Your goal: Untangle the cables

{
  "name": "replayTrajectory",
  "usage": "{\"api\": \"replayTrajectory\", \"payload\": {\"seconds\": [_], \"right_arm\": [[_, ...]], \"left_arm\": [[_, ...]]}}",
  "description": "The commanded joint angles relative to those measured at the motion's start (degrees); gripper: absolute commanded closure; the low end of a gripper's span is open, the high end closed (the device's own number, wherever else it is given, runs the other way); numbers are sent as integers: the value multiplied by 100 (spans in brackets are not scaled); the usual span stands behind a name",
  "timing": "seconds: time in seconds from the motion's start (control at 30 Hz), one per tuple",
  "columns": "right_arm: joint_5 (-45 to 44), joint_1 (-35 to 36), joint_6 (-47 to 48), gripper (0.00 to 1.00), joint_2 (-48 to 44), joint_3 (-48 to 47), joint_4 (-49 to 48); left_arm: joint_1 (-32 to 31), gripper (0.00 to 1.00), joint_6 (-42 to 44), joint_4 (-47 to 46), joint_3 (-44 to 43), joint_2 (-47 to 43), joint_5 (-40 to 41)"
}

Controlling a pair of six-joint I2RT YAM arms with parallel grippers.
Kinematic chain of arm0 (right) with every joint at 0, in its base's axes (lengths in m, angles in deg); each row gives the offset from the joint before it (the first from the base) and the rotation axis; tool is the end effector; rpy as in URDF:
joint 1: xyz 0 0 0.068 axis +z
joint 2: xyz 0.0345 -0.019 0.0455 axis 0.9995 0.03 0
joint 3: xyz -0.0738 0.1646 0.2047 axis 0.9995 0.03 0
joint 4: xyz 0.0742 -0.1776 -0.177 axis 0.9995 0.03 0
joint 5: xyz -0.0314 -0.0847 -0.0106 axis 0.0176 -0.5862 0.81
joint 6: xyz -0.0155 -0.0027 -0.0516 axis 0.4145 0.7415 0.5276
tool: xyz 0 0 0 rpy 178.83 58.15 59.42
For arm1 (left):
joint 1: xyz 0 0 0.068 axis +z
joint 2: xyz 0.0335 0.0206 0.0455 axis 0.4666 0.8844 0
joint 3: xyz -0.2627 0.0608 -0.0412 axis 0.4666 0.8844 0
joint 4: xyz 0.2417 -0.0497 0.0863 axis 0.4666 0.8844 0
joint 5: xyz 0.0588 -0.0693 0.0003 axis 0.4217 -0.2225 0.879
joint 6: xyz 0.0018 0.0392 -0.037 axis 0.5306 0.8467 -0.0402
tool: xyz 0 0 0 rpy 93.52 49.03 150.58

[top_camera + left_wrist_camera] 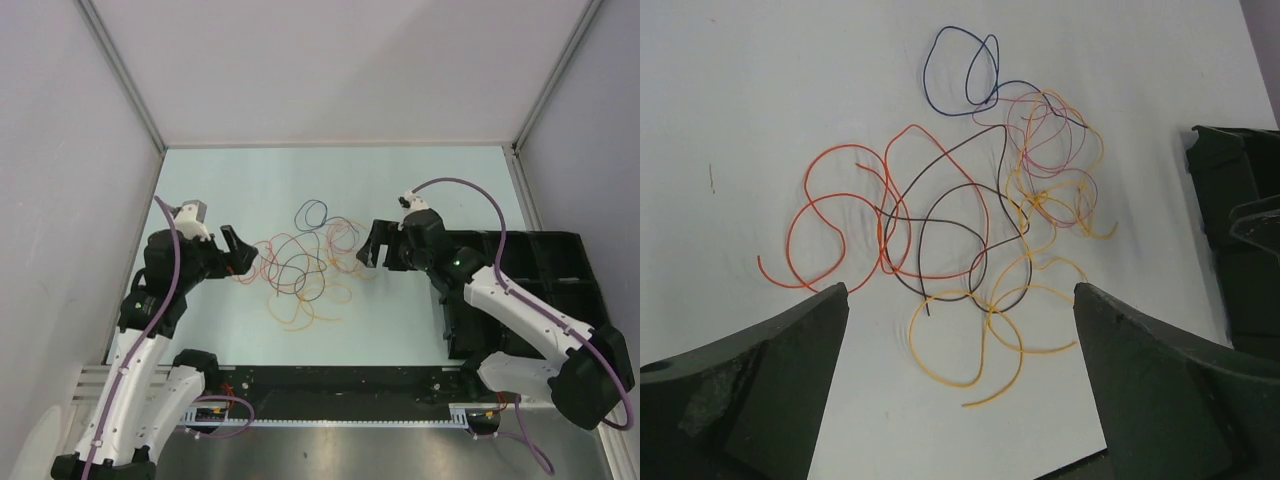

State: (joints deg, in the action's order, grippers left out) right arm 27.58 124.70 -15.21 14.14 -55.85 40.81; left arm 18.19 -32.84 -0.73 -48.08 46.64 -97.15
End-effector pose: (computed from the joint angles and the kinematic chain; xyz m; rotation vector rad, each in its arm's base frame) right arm 0.2007 0.1493 0.2773 -0.0759 2.2734 0.7058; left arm 0.1401 -0.0312 0.3187 -0.0579 2.0609 -0.5390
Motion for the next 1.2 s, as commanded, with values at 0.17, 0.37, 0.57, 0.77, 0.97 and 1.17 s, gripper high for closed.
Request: {"api": "replayTrajectory", "payload": {"seconds": [0.17,0.37,0.57,0.77,0.97,1.17], "right_arm": [[-1118,1067,-151,11,990,-640,-634],[-1374,1542,-309,5,2062,-1271,-741],[-846,1675,-203,7,2880,-1905,-820],[-864,1675,-195,18,3486,-2527,-636],[-1030,1692,-221,28,4269,-3021,-179],[-1276,1701,-212,34,4586,-3232,-73]], "left_arm": [[-22,0,115,-289,116,91,-216],[-22,0,124,-253,98,250,-225],[-22,0,98,-271,124,153,-172],[-22,0,89,-253,116,127,-155],[-22,0,80,-253,124,83,-128],[-22,0,72,-253,124,74,-111]]}}
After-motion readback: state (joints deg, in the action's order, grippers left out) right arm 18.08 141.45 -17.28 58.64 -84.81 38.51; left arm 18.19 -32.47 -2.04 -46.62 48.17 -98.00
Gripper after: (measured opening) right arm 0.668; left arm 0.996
